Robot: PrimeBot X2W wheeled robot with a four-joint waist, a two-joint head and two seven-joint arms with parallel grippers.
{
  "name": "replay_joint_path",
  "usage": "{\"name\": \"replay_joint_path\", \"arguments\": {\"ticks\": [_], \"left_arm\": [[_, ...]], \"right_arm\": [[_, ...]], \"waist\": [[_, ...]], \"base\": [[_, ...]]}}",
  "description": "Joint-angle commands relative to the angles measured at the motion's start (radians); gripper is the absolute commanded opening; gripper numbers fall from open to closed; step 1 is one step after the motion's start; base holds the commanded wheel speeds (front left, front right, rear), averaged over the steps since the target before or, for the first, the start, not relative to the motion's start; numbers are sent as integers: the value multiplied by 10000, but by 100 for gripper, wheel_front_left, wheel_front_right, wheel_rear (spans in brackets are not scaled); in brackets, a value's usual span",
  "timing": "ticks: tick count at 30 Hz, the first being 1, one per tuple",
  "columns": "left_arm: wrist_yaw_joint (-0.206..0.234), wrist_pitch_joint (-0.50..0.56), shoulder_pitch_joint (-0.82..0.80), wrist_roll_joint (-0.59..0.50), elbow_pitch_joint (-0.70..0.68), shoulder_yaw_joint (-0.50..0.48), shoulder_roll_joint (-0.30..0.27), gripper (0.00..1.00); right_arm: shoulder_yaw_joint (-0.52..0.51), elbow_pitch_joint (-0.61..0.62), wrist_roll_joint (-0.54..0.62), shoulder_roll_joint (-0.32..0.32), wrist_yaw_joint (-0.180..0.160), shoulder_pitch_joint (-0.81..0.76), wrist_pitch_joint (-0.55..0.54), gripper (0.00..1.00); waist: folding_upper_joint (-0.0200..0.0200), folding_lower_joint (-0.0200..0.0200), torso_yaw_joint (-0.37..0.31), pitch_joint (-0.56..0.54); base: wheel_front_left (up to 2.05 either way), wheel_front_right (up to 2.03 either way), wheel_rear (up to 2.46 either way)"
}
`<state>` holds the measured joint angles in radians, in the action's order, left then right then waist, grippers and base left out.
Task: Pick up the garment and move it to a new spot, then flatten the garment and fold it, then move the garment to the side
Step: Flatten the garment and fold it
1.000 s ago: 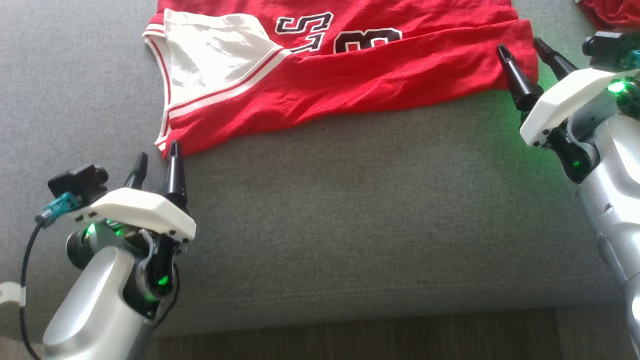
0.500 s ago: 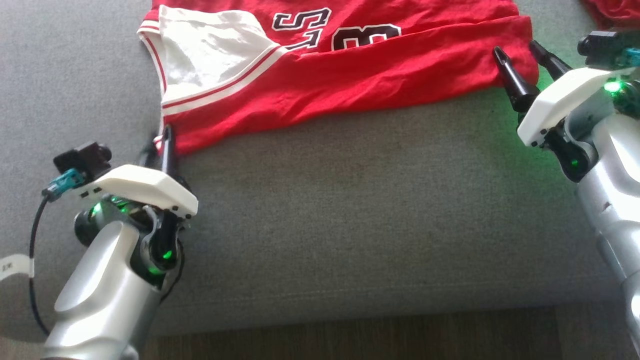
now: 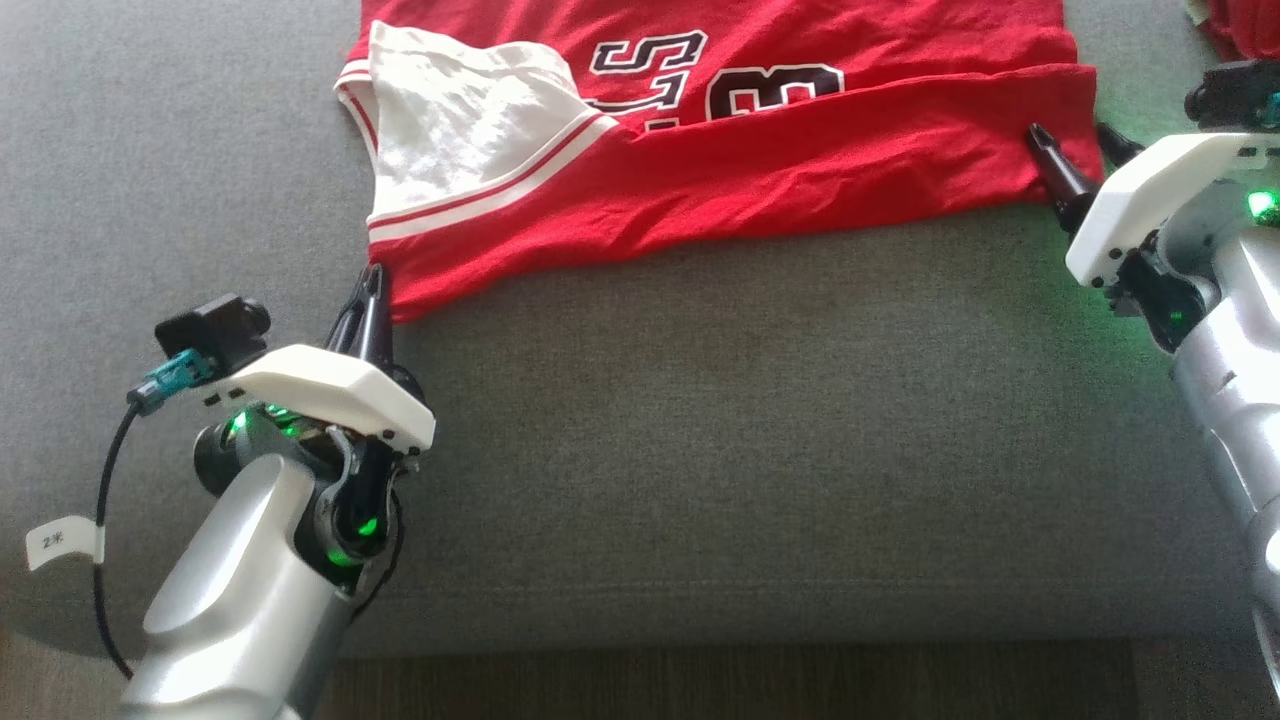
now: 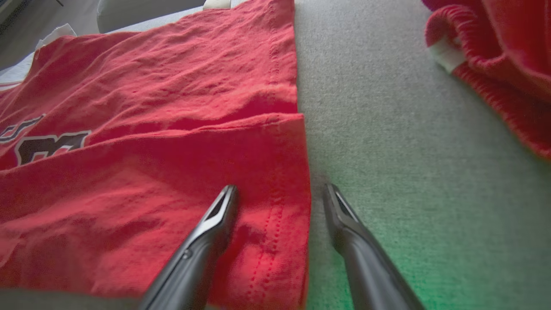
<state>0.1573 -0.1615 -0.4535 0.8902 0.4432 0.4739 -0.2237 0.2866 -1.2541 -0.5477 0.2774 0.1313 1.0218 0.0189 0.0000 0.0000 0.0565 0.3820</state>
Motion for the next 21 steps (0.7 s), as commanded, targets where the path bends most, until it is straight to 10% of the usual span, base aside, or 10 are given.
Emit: {"name": "replay_joint_path", "arguments": {"ticks": [1,6,7,9,21], "left_arm": [[-38,-133,-119,-37,-305,-271,-217,0],[-73,-187,-100,-37,-319,-273,-255,0],[-80,-198,-90,-28,-321,-288,-279,0],[-118,-230,-61,-20,-335,-304,-327,0],[-220,-8,726,50,-1183,-196,-864,0]], "right_arm": [[59,-125,237,-68,-6,-153,-24,100],[-203,-297,512,-201,-6,-194,-170,100],[-256,-310,524,-282,-6,-230,-223,82],[-292,-326,578,-410,-6,-306,-314,0],[-77,266,410,-601,-6,-920,-357,0]], "waist": [[0,0,41,-25],[0,0,23,-92],[0,0,-2,-107],[0,0,-57,-151],[0,0,-272,-684]], "base": [[0,0,0],[0,0,0],[0,0,0],[0,0,0],[0,0,0]]}}
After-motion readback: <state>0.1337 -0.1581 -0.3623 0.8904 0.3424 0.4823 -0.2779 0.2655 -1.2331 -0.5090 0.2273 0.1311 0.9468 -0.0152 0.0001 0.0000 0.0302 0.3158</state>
